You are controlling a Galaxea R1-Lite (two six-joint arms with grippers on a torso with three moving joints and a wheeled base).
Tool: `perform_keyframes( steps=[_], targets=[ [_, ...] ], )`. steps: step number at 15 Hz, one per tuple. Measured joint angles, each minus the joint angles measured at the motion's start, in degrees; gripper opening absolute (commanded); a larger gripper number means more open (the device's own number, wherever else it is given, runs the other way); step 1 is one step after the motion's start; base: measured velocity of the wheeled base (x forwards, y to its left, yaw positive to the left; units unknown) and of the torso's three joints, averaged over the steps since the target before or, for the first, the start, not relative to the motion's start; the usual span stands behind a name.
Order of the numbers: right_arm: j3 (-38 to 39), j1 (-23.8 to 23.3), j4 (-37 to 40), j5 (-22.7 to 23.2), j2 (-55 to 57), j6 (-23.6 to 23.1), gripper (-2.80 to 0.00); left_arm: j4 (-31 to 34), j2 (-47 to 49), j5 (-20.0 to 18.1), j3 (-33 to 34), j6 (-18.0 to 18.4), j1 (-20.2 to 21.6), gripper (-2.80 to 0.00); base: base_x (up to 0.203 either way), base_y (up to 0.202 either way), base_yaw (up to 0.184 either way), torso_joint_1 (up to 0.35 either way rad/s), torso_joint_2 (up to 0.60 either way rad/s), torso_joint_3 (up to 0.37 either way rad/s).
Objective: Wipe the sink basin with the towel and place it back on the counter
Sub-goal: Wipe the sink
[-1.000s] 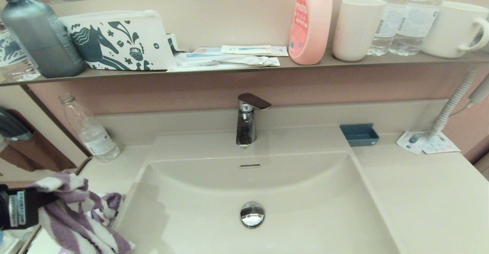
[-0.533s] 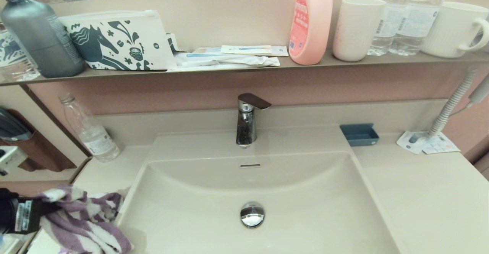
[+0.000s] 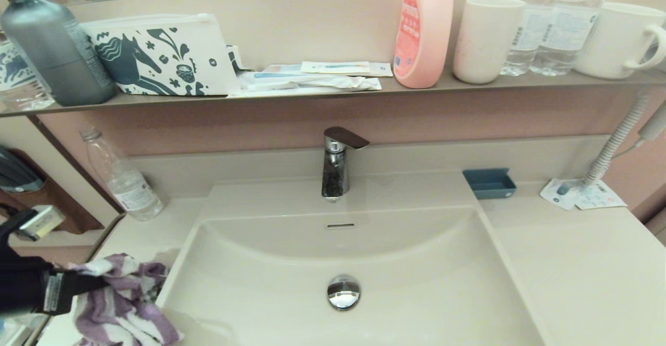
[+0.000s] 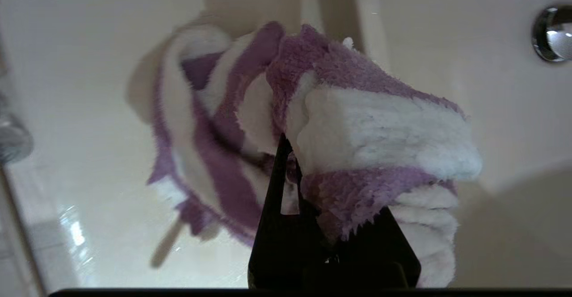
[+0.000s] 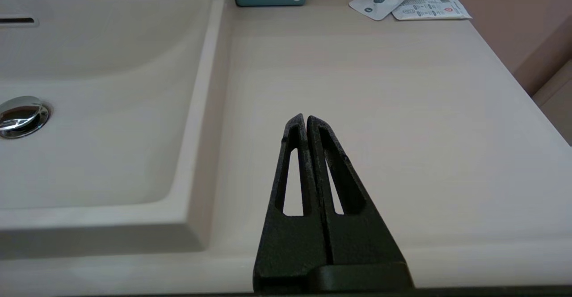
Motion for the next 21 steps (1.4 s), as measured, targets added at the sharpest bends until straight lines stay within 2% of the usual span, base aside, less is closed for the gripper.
perform_keyframes(
  steps=[7,10,13,15,17,21],
  targets=[
    [0.00,0.00,0.00,0.00,0.00,-0.01,-2.80,-2.72,8.72,-8.26,0.39,1.10,-2.99,-2.80,0.000,0.000,0.000,0.000,0.00,0.000],
    [0.00,0.00,0.00,0.00,0.00,0.00,-2.80,-7.19,12.40,-9.24,0.48,1.04,-6.08,-2.80,0.000,0.000,0.000,0.000,0.00,0.000],
    [0.00,0.00,0.00,0.00,0.00,0.01,-2.80,-17.01,16.85,-11.62,1.74,0.59,-6.89,-2.80,0.000,0.000,0.000,0.000,0.00,0.000],
    [0.00,0.00,0.00,0.00,0.00,0.01,-2.80,-24.97,20.12,-12.10,2.53,-1.74,-7.29,-2.80,0.000,0.000,0.000,0.000,0.00,0.000],
    [0.00,0.00,0.00,0.00,0.00,-0.01,-2.80,-31.68,22.55,-11.12,2.68,-7.32,-8.77,-2.80,0.000,0.000,0.000,0.000,0.00,0.000],
    [0.00,0.00,0.00,0.00,0.00,-0.01,-2.80,-34.82,24.48,-5.08,1.22,-13.67,-13.76,-2.80,0.000,0.000,0.000,0.000,0.00,0.000]
  ],
)
